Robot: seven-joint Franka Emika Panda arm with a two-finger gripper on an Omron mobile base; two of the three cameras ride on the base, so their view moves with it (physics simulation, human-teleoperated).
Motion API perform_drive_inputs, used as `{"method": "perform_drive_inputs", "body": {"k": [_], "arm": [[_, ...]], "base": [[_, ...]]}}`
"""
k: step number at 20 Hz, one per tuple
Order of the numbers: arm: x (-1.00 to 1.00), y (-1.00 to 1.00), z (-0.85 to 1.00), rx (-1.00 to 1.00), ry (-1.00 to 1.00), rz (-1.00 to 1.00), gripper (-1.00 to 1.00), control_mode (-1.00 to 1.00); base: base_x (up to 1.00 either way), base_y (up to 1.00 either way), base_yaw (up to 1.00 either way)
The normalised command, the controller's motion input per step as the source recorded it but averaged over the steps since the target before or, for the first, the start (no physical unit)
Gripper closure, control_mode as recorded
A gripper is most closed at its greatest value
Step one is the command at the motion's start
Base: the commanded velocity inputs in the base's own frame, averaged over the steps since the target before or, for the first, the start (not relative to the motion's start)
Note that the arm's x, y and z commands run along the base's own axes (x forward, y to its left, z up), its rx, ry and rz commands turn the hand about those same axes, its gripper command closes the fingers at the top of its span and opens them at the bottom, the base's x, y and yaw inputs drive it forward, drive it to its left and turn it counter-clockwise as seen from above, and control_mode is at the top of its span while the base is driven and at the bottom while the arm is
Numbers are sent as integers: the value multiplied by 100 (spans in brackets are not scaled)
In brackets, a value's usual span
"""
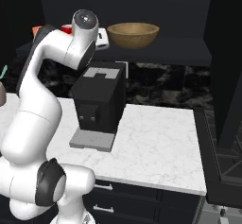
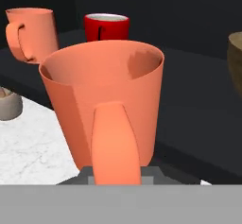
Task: Gather all objects into one cabinet and sort the glasses and bowls to opposite sides.
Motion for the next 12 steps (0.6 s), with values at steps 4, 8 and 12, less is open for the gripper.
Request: {"method": "perform_drive_inputs", "body": {"k": [4, 8, 12], "arm": [[50, 39, 14, 0, 7, 0, 100, -100], [39, 32, 6, 0, 0, 0, 100, -100], [8, 36, 0, 0, 0, 0, 100, -100]], "base": [[0, 0, 0], [0, 0, 0], [0, 0, 0]]}}
